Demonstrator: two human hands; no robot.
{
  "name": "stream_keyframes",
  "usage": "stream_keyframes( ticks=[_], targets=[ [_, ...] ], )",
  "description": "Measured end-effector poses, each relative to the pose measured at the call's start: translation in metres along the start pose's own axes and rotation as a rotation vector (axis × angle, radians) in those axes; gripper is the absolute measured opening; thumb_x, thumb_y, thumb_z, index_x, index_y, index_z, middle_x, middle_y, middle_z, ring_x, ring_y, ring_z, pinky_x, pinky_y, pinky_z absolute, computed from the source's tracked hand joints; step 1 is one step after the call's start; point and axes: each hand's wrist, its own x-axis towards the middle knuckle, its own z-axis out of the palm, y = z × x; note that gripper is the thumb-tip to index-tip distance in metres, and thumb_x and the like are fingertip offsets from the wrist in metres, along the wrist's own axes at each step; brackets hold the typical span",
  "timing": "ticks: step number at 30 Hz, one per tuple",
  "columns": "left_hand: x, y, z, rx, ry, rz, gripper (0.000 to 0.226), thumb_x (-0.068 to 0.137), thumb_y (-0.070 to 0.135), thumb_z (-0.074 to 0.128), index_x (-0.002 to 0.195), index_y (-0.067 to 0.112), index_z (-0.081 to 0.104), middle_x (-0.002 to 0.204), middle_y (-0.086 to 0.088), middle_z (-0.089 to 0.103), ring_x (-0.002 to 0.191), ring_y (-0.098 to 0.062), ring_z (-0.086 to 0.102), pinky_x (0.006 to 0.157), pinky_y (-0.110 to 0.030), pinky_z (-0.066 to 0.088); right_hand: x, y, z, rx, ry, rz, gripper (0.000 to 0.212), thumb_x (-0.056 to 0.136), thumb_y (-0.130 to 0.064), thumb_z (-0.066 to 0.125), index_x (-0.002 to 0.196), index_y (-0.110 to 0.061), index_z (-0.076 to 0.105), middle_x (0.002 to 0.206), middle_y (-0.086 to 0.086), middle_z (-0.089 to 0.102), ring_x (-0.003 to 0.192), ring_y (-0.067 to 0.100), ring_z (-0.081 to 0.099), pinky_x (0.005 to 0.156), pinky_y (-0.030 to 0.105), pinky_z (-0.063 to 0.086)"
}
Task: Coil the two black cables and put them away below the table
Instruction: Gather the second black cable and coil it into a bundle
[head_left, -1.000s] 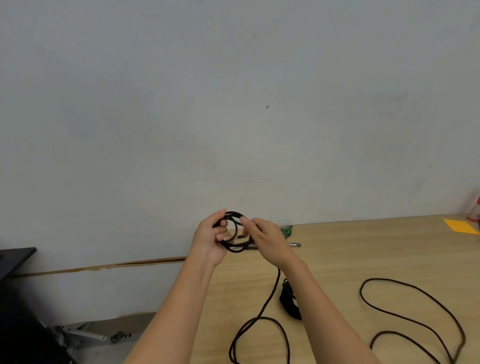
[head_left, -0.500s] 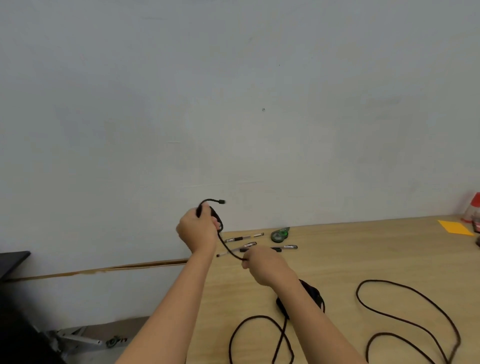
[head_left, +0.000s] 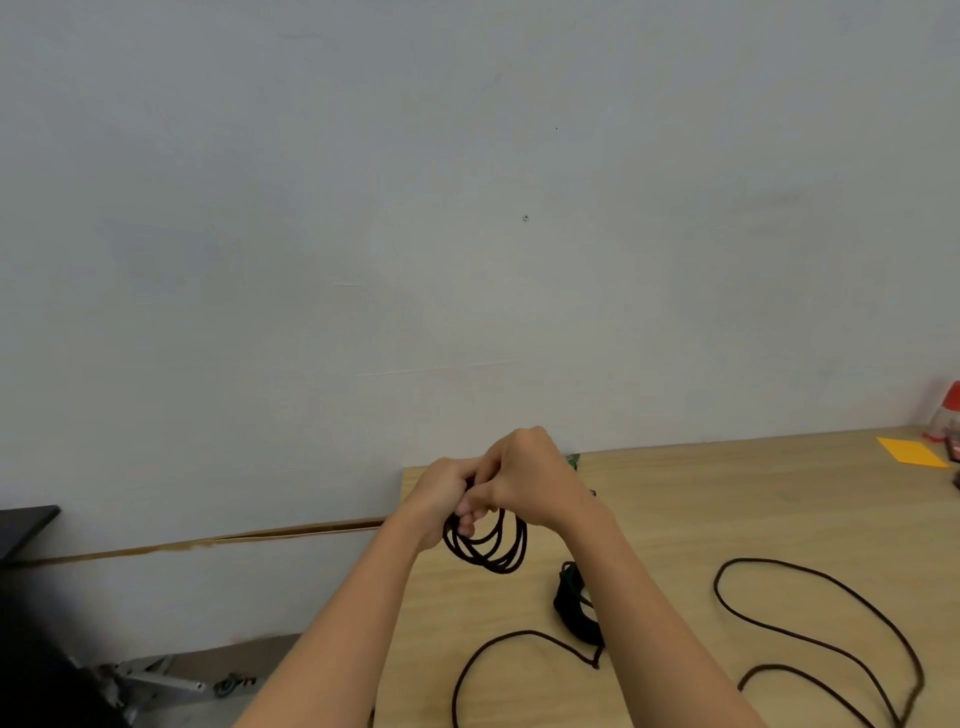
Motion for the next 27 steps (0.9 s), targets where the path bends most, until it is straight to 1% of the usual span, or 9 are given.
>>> stream_keyframes(
  ticks=[2,4,7,9,11,15,19,21,27],
  targets=[
    [-0.001,0.0,-0.004,-0.052,-0.093,-0.042,0.062,0.094,0.05,0.04,0.046,0.012,0.042,0.04,-0.001,0.037,0.03,-0.008,0.019,0.034,-0.016,0.016,0.002,0.005,-0.005,-0.037,0.099,0.043,0.033,0.057,-0.031,0.087,0.07,-0.007,0.068,0.06,0.003,0.062,0.055,0.01,0.05,0.056,0.025,0.04],
    [-0.001,0.002,-0.008,-0.035,-0.157,-0.052,0.062,0.081,0.065,0.047,0.049,0.013,0.039,0.041,0.003,0.032,0.033,-0.005,0.016,0.035,-0.017,0.013,0.002,0.013,-0.008,-0.065,0.177,0.077,0.046,0.056,-0.04,0.087,0.072,-0.006,0.061,0.059,0.001,0.056,0.055,0.011,0.045,0.054,0.026,0.036],
    [-0.003,0.003,-0.017,-0.081,-0.255,-0.036,0.043,0.066,0.042,0.076,0.054,0.013,0.047,0.041,0.008,0.029,0.034,-0.002,0.018,0.036,-0.014,0.015,0.003,0.022,-0.003,-0.08,0.14,0.051,0.043,0.074,-0.041,0.073,0.067,0.0,0.06,0.054,0.007,0.051,0.05,0.013,0.037,0.053,0.029,0.032],
    [-0.003,0.003,-0.02,-0.118,-0.373,-0.012,0.013,0.064,0.017,0.065,0.066,0.006,0.057,0.041,0.01,0.032,0.035,0.0,0.02,0.037,-0.013,0.017,0.002,0.025,0.001,0.051,0.02,0.069,0.041,0.086,-0.034,0.064,0.07,0.004,0.062,0.054,0.006,0.05,0.048,0.013,0.038,0.053,0.029,0.034],
    [-0.003,0.001,-0.022,-0.154,-0.411,-0.002,0.008,0.065,0.002,0.05,0.07,0.003,0.055,0.043,0.008,0.033,0.036,0.0,0.021,0.038,-0.014,0.019,0.001,0.026,0.001,0.263,-0.123,0.122,0.037,0.092,-0.031,0.058,0.078,0.003,0.065,0.058,0.005,0.061,0.047,0.014,0.055,0.05,0.025,0.043],
    [-0.001,-0.004,-0.021,-0.25,-0.253,-0.009,0.012,0.07,-0.003,0.044,0.065,0.008,0.044,0.045,0.008,0.026,0.036,-0.001,0.02,0.037,-0.015,0.02,-0.002,0.023,0.008,0.589,-0.132,0.208,0.027,0.097,-0.021,0.053,0.081,-0.002,0.063,0.06,0.011,0.059,0.047,0.016,0.06,0.052,0.028,0.05],
    [0.0,0.002,-0.015,-0.235,-0.042,-0.009,0.018,0.086,-0.008,0.036,0.086,0.01,0.04,0.051,0.003,0.029,0.038,-0.004,0.022,0.037,-0.016,0.021,0.002,0.029,0.019,0.64,-0.018,0.314,0.026,0.096,-0.026,0.053,0.091,-0.008,0.07,0.072,0.007,0.063,0.054,0.014,0.055,0.063,0.036,0.036],
    [-0.002,0.005,-0.014,-0.249,0.014,0.0,0.022,0.084,-0.01,0.035,0.081,0.012,0.036,0.048,0.0,0.033,0.037,-0.006,0.022,0.036,-0.017,0.018,0.002,0.027,0.017,0.709,-0.034,0.315,0.026,0.097,-0.023,0.052,0.094,-0.003,0.069,0.075,0.006,0.064,0.057,0.015,0.055,0.058,0.031,0.041],
    [-0.001,0.005,-0.005,-0.35,0.091,0.07,0.024,0.079,-0.009,0.037,0.071,0.014,0.036,0.046,0.003,0.03,0.036,-0.006,0.021,0.036,-0.017,0.018,0.01,0.012,0.02,0.827,0.076,0.419,0.016,0.087,-0.012,0.053,0.081,-0.004,0.065,0.056,0.005,0.053,0.055,0.021,0.047,0.06,0.034,0.043]
  ],
)
